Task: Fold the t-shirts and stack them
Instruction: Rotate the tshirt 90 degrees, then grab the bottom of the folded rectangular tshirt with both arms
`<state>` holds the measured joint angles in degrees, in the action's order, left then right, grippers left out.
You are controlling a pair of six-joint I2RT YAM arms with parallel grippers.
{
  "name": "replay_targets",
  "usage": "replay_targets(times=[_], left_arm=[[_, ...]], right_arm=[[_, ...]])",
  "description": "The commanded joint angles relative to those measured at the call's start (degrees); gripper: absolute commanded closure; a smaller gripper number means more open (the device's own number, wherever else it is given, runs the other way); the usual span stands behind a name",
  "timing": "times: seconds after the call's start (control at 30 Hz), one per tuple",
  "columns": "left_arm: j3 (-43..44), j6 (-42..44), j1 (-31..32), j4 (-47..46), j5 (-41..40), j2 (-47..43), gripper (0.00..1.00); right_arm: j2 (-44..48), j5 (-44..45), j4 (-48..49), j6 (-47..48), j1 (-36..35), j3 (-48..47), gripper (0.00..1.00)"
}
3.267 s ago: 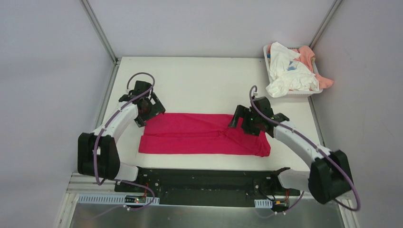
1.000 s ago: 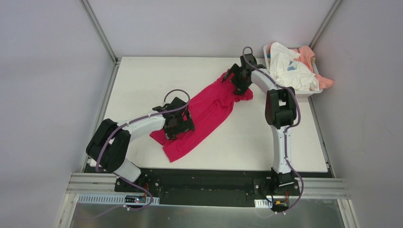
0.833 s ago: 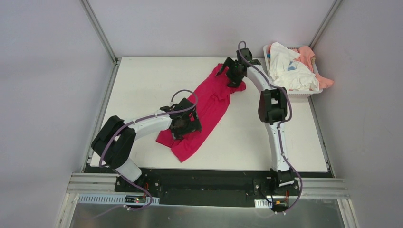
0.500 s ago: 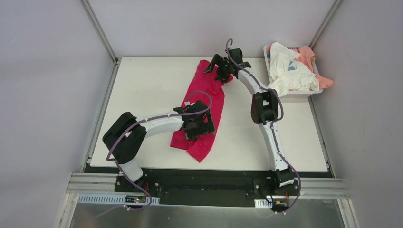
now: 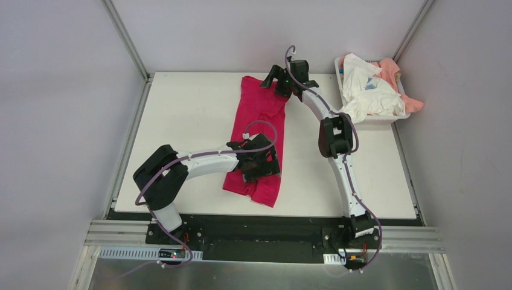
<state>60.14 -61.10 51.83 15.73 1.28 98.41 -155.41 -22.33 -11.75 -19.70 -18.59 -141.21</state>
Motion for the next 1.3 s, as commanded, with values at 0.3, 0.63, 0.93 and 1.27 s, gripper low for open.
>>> replay_targets(times=[0.3,0.63,0.93,1.27], left_arm=[[-3.0,10.25,2.13,5.47,-5.61,-22.2,0.01],[-17.9,9.63,-13.49,19.15,-12.75,-37.27,0.01],[-23.13,12.51,-16.15,11.38,-1.72,-33.78,0.11],[-25.31,9.02,-17.05,7.45,-5.0,-27.95,0.38]], right_arm=[[23.72,14.35,-3.85,12.82,1.24,6.02,0.0],[60.21,17.28,-17.07,-1.32,-3.88,57.73,0.01],[82.13,16.77,-3.7,-13.81,-16.59,93.67,0.01],[81.93,17.52,-4.94,-20.86,-25.61,99.22,0.02]])
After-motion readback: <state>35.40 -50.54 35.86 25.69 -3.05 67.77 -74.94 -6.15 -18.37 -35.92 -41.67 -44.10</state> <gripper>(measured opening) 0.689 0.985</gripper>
